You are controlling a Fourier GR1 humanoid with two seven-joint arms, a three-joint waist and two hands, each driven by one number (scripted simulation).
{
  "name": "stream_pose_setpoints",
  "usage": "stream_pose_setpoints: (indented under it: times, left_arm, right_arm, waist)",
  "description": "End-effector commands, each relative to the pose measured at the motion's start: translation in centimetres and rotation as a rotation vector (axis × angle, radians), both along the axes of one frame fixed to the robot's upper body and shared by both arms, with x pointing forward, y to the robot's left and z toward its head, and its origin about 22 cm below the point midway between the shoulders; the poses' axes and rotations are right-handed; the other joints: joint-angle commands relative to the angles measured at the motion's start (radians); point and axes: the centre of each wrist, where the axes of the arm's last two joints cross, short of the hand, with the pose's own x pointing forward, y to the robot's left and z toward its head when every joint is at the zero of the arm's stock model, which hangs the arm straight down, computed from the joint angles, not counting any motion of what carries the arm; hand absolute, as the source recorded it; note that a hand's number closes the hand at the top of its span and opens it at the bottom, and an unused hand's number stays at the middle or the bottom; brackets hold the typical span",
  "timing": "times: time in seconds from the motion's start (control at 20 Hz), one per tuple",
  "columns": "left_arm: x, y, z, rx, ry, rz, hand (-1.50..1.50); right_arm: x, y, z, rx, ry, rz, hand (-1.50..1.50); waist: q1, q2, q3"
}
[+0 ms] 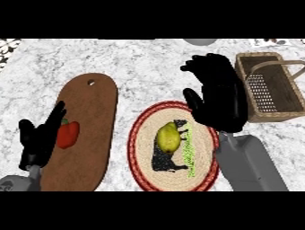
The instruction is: Pick the pear from the placemat and place it in the basket
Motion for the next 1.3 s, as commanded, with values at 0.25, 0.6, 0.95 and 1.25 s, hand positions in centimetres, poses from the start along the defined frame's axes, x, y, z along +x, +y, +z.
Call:
stream_pose_setpoints:
  times: [0.25,0.6,0.95,1.25]
  left_arm:
    - [-4.0,-0.2,-4.3,-0.026,0.244,0.049,0.00]
    - [-5.8,1.1,-3.7,-0.032,0.261,0.053,0.00]
    - [-6.1,1.0,-3.9,-0.040,0.249,0.052,0.00]
    - [-5.9,1.7,-3.8,-0.037,0.265,0.042,0.00]
  right_arm:
    - [1.1,-6.6,-2.1,-0.610,0.175,-0.258,-1.50]
    - [1.1,-15.9,4.2,-0.954,0.210,-0.240,-1.50]
    - [-0.4,-20.8,7.0,-1.156,0.220,0.042,-1.50]
    - [-1.4,-23.4,6.2,-1.244,0.230,0.180,-1.50]
  waist:
    - [-0.050,0.002,-0.019]
    - [-0.042,-0.006,-0.015]
    - [-0.039,0.002,-0.015]
    - [-0.034,0.004,-0.014]
